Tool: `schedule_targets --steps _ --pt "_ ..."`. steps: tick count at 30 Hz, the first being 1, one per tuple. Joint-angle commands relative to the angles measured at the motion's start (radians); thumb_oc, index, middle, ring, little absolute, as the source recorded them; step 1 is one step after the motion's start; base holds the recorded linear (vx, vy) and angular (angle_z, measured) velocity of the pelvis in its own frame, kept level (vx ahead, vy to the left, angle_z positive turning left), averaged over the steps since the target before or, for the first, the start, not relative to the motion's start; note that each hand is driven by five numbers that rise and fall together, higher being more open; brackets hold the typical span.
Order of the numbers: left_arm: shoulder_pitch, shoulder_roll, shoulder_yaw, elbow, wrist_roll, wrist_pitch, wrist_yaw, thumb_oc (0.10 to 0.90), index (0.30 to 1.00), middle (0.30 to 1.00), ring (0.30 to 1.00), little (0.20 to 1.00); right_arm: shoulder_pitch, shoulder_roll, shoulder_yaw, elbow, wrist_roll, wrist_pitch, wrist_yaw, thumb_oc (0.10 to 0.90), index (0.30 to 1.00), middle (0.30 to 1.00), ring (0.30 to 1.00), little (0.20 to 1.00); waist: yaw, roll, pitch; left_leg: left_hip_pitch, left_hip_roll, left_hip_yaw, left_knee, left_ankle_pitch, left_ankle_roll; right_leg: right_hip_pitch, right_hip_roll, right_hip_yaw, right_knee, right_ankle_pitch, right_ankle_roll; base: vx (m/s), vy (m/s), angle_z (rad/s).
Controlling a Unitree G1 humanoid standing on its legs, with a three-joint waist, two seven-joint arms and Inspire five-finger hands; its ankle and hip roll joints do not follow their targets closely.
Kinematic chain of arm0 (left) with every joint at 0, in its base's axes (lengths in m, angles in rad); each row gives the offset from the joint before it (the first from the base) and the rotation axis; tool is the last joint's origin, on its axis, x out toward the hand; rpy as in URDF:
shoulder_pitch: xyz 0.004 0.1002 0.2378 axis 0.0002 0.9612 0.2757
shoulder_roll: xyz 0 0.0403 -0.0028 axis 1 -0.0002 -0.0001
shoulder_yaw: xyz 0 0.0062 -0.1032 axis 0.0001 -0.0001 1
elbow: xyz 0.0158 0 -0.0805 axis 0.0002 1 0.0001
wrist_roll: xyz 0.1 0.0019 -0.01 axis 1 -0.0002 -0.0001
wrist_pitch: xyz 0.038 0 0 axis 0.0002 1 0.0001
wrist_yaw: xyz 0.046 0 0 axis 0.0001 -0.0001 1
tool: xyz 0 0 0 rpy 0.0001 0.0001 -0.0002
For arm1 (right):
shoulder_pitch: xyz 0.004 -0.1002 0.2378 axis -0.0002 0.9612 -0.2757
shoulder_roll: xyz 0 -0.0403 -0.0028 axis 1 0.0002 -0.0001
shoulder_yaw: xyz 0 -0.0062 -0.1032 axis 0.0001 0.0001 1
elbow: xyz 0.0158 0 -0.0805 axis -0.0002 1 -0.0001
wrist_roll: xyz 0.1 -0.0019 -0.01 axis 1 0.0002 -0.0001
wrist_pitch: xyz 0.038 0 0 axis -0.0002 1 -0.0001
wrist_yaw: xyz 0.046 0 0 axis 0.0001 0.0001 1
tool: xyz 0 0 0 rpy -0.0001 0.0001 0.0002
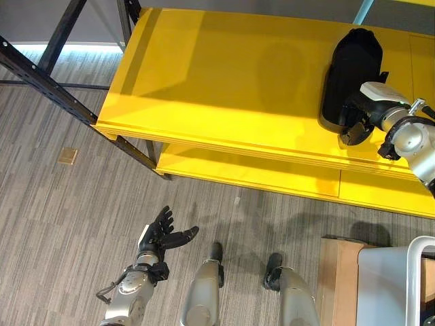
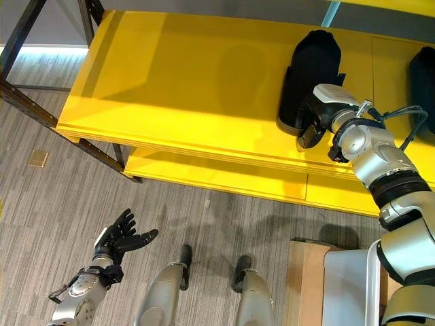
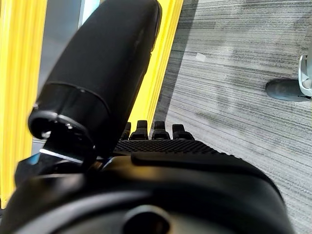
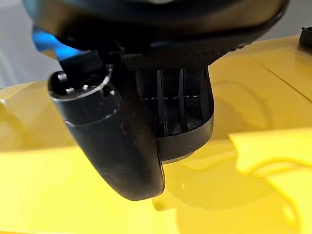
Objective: Move parts from the plastic box to the shelf.
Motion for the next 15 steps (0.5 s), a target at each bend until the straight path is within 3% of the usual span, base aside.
schedule_targets --steps 1,15 --pt "0.014 0.081 0.004 -0.083 -0.019 -0.093 -0.017 0.9 1.0 1.0 1.0 1.0 -0.182 -0.084 0.044 -0.014 -0.039 -0.029 -0.071 0.4 0.3 0.3 0.3 0.3 0.012 -0.029 -0.053 -0.017 0.085 -0.046 0.036 -0.005 -0.039 0.092 -0.078 0.057 -0.065 0.007 0.099 0.0 -0.045 0.02" --pt "0.009 0.08 0.008 -0.08 -0.019 -0.097 -0.018 0.9 1.0 1.0 1.0 1.0 -0.192 -0.098 0.067 -0.025 -0.053 -0.037 -0.058 0.4 0.3 0.3 0.3 0.3 0.016 -0.02 -0.044 -0.016 0.084 -0.057 0.009 0.014 -0.046 0.08 -0.078 0.048 -0.049 0.0 0.094 0.0 -0.008 0.01"
